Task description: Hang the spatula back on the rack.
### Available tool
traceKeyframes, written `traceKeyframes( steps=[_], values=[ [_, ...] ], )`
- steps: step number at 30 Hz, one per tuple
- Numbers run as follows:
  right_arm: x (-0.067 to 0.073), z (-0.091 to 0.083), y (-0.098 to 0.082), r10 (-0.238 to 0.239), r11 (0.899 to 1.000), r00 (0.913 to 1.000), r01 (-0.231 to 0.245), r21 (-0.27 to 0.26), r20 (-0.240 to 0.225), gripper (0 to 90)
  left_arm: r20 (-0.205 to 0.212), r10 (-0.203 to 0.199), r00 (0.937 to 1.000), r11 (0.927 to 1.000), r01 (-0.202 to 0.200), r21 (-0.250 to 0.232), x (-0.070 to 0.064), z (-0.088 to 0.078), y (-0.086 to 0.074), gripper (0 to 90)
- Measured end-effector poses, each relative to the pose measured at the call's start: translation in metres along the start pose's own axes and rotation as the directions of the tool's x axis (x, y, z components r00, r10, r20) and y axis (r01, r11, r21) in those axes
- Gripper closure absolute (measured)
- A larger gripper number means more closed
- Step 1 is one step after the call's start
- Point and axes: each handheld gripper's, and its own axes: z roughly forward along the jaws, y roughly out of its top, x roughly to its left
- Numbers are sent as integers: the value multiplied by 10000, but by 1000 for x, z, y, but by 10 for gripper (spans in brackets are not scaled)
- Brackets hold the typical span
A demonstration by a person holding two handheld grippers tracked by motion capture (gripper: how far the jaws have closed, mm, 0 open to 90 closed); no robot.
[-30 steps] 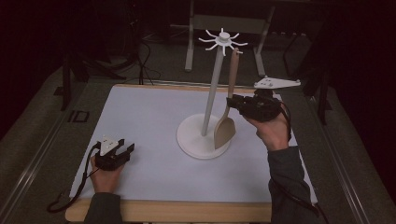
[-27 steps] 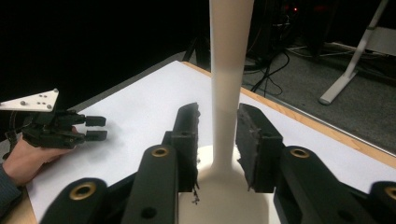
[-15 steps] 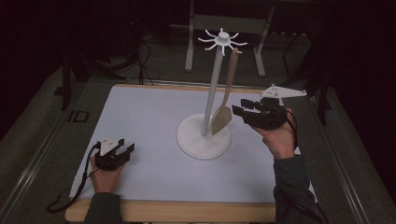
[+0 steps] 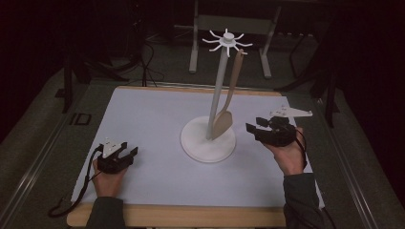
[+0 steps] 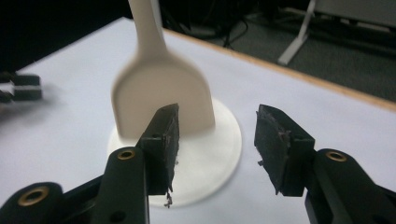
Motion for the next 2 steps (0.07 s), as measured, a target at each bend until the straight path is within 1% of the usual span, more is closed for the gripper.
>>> traceKeyframes(
  steps=[2],
  values=[
    [-4, 3, -8, 74, 9998, 9998, -78, 193, 198, 482, 99, -110, 9999, 9996, 107, 244, 1, 2, 1, 469]
  ],
)
